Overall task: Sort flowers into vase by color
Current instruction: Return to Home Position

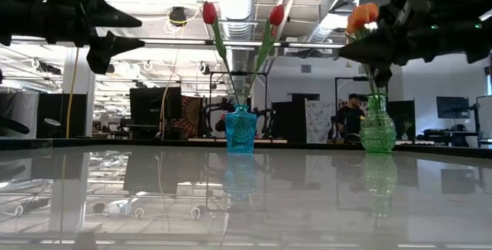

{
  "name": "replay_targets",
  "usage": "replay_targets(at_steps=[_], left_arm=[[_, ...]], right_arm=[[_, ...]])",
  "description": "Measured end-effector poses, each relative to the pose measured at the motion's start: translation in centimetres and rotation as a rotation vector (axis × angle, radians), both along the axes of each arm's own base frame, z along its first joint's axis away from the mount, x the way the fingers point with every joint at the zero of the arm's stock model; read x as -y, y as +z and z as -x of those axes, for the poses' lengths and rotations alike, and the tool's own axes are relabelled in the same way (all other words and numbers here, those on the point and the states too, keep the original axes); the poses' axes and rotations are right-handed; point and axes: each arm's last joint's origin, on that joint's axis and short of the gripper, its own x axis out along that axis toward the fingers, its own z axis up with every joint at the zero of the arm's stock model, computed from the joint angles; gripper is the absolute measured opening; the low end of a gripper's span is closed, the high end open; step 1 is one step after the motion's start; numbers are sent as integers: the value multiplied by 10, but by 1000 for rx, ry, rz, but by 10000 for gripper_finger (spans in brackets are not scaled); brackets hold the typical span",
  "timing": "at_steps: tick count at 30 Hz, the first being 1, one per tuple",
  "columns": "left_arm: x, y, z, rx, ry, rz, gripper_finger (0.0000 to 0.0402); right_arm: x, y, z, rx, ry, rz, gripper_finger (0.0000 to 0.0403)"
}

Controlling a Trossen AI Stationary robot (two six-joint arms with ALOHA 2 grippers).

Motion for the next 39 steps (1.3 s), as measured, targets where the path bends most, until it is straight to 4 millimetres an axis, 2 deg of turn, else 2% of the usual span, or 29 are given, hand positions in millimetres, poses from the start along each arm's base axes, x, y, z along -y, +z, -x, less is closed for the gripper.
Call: replay_targets(at_steps=[6, 13, 20, 26, 29, 33, 39], left_arm=[[1, -4, 9, -30, 34, 17, 201], [4, -6, 21, -19, 56, 31, 201], [3, -5, 22, -6, 96, -1, 201], [3, 1, 23, 37, 117, -53, 201], [2, 1, 23, 34, 126, -66, 201], [2, -5, 19, 76, 131, -74, 201], [2, -20, 15, 94, 78, -14, 201]], right_arm=[[-12, 4, 12, 11, -32, 4, 18], [-19, 5, 35, -59, -80, 24, 17], [-17, 20, 58, 75, -111, 114, 17], [-14, 23, 71, 115, -144, 146, 19], [-13, 17, 72, 156, -156, 148, 19], [-11, -6, 68, 195, -154, 141, 19], [-11, -7, 69, 189, -128, 120, 19]])
